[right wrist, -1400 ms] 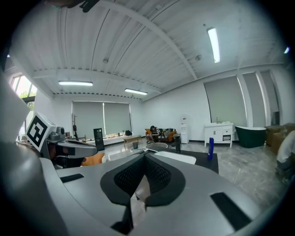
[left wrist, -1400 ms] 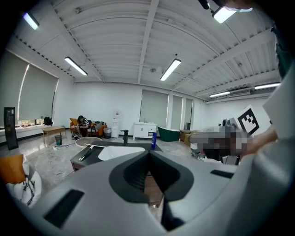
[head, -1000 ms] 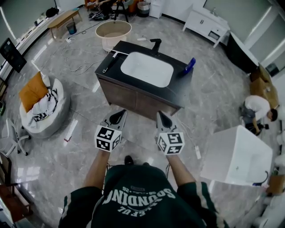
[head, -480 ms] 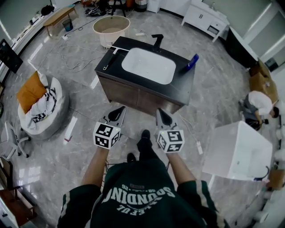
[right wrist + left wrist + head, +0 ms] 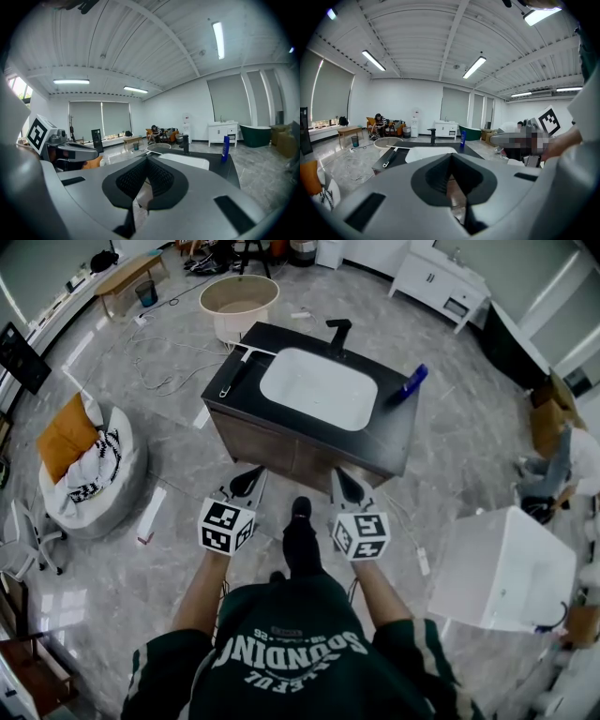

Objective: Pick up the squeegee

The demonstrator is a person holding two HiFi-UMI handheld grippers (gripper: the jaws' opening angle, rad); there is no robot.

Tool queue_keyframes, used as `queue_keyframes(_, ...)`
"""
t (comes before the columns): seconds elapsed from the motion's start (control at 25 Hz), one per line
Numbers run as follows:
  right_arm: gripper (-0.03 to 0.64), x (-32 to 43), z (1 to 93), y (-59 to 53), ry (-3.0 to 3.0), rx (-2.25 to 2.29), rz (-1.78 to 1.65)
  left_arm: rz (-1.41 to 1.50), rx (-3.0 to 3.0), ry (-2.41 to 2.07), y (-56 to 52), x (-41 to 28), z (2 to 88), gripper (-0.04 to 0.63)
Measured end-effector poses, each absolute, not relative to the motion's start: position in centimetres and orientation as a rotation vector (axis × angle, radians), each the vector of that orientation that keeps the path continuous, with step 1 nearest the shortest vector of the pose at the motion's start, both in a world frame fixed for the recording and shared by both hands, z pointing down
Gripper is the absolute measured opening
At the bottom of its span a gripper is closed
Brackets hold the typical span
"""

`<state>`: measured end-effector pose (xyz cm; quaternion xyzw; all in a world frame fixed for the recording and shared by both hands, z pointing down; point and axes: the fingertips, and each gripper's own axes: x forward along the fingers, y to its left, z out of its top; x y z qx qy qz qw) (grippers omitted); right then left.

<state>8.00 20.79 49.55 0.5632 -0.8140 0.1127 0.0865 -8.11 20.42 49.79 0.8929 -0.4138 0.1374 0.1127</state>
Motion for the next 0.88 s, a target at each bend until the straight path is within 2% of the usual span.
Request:
queue_keyframes(0.44, 0.002, 7.8, 51.2, 10.8, -2.423, 1.659, 0.381, 0.435, 2.583, -1.226, 11.3, -8.2, 51.2, 0.002)
queue_keyframes(0.88, 0.002, 6.3, 51.6, -3.8, -2.464, 1.524, 0.413, 0.450, 2.481, -1.302, -1.7, -8.9, 51.6, 0.002)
